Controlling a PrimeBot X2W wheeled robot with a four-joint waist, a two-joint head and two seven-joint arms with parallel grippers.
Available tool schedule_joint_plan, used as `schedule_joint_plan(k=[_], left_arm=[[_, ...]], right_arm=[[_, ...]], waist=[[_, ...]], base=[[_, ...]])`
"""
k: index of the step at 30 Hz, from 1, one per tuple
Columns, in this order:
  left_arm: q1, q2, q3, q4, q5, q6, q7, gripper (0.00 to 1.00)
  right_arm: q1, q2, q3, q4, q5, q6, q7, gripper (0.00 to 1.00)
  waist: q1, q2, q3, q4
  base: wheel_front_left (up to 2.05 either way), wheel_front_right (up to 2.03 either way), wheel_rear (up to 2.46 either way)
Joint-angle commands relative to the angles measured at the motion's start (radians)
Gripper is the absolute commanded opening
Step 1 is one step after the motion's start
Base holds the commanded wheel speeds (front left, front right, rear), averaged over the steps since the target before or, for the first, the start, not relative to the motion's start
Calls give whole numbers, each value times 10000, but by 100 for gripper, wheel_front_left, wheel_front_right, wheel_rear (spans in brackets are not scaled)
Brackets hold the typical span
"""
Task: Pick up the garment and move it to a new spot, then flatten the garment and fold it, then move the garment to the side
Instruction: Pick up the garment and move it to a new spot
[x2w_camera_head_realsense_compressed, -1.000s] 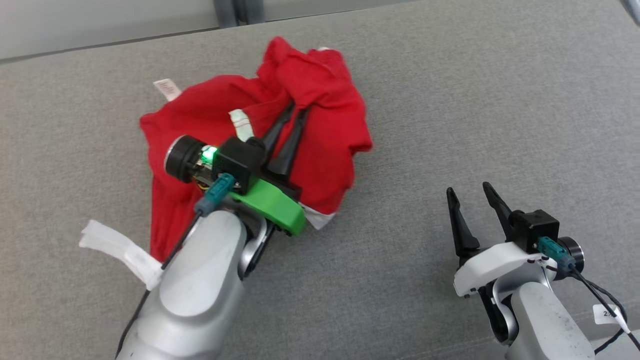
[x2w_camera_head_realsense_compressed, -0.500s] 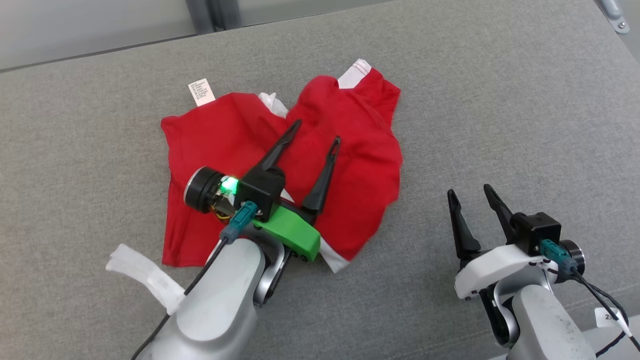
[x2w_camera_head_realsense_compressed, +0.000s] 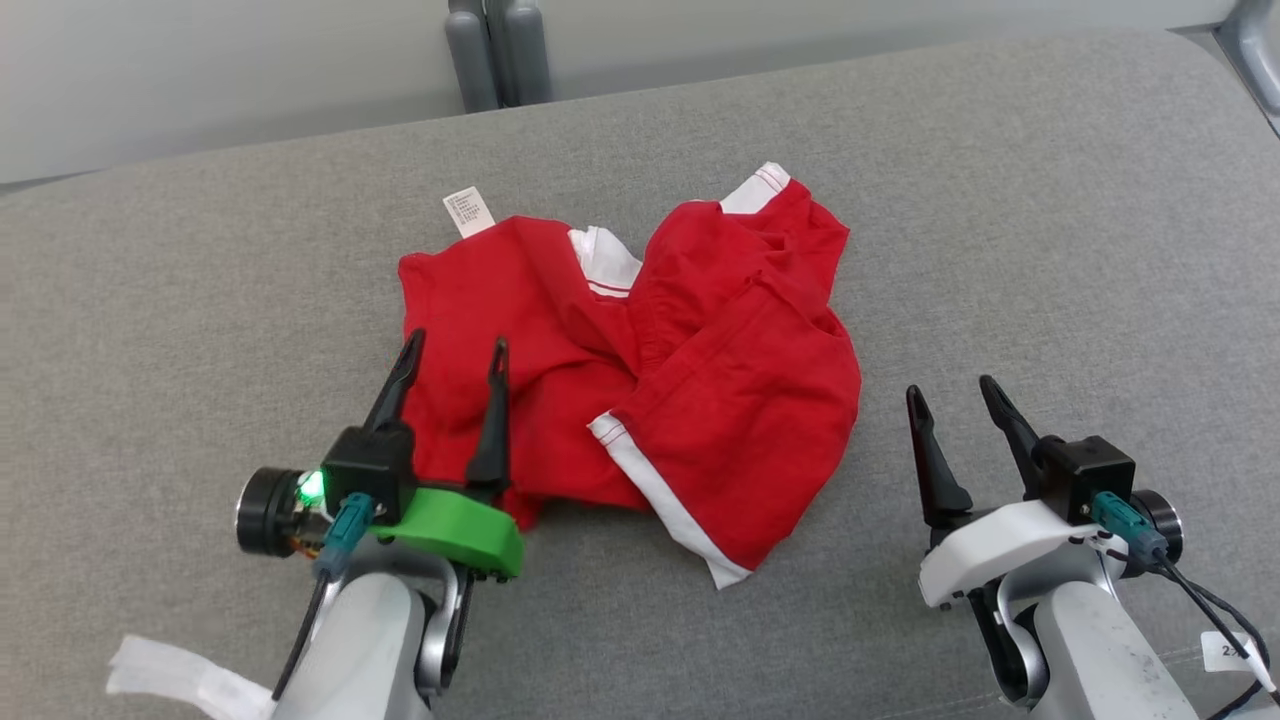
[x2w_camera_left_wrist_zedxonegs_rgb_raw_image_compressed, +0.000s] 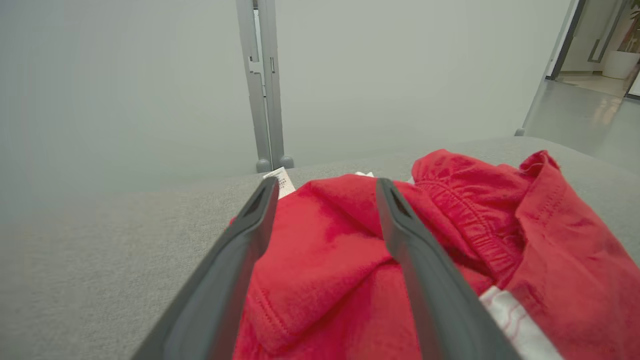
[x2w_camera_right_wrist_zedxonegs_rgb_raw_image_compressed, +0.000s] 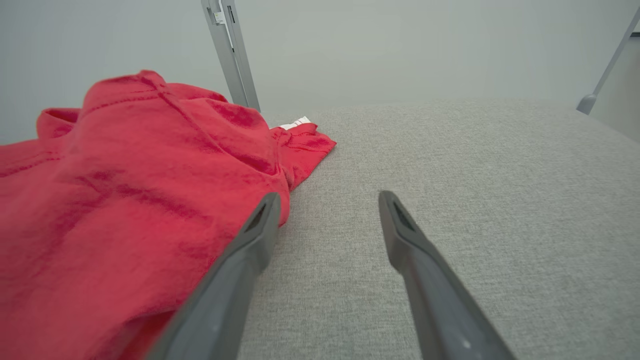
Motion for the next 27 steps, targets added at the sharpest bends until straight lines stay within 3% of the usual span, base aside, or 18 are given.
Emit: schedule_joint_plan(k=[1,14,27], left_arm=[[345,47,268,-53,131,-33,-5,100],[2786,42,2258,-733,714,-7,-5,100],[3870,44,2785,-783,777,-9,-5,100]], right_arm=[[186,-14,-52,4,12,-13,-4,100],[897,-14,-281,57,-229,-13,-4,100],[1384,-16,-538,-76,-233,-13,-4,100]], waist=[[0,-1,-338,261],[0,-1,-1479,784],[0,-1,-1942,995]], base=[[0,0,0],[0,0,0],[0,0,0]])
